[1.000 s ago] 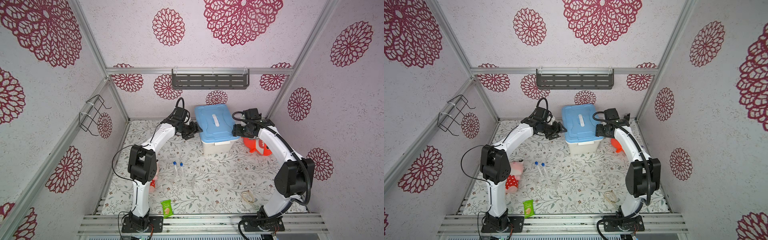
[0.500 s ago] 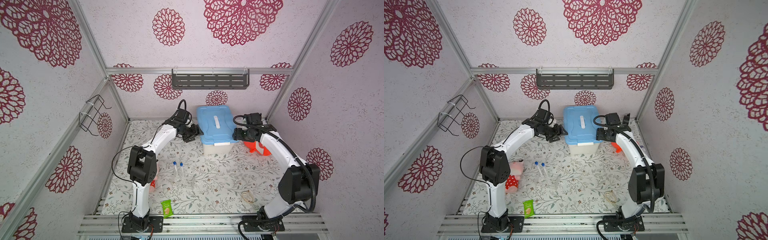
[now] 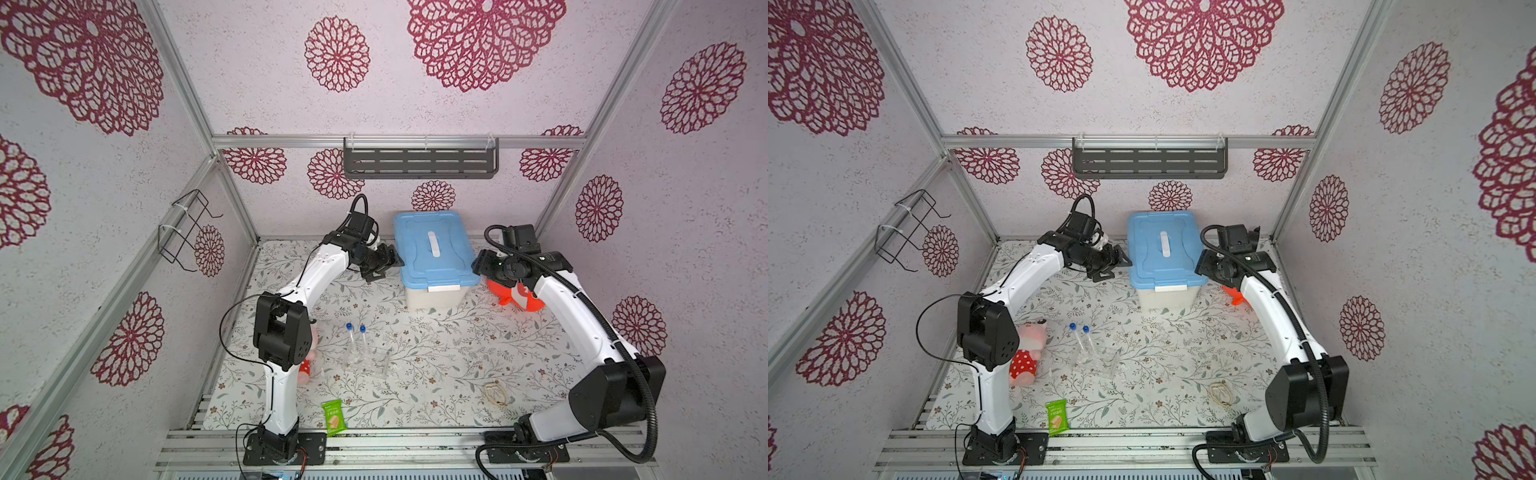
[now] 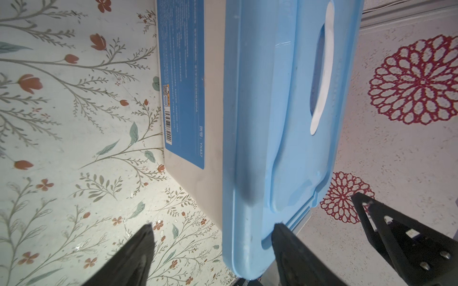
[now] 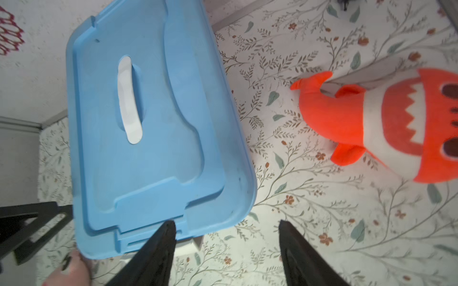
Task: Organize the chemistry lab equipment
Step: 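Push the lid's far corners down with both grippers to seat it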
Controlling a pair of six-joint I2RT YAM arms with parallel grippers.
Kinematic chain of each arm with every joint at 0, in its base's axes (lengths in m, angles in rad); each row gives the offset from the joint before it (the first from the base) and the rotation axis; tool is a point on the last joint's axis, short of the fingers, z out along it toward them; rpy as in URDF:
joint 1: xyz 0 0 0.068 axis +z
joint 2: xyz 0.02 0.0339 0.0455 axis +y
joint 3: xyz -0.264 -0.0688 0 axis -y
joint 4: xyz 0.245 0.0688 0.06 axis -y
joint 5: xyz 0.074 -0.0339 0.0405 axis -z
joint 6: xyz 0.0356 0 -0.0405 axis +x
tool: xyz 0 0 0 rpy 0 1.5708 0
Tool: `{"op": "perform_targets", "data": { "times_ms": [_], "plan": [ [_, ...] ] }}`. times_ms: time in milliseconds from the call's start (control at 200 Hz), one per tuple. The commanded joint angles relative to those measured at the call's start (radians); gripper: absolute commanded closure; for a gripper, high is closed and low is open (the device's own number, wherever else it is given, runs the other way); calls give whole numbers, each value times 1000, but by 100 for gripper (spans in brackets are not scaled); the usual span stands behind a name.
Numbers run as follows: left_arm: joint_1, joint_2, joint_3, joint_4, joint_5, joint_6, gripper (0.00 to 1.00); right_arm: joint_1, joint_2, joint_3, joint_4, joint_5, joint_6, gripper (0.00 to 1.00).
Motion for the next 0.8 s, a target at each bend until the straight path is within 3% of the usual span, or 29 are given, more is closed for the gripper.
{"op": "perform_targets", "data": {
  "times_ms": [0, 240, 385, 595, 796],
  "plan": [
    [4, -27, -13, 58, 21, 15, 22, 46, -23, -30, -41, -64, 158, 32],
    [12, -26, 2, 90, 10, 13, 23, 70, 134, 179, 39, -157, -87, 46],
    [19, -33, -22, 128, 8, 9, 25, 75, 265, 358, -23, -11, -129, 45],
    [7, 0, -3, 184, 6, 16, 31, -35, 319, 361, 43, -2, -172, 39],
    [-15, 48, 48, 167, 41, 28, 37, -74, 363, 314, 205, -92, -225, 39]
  ]
}}
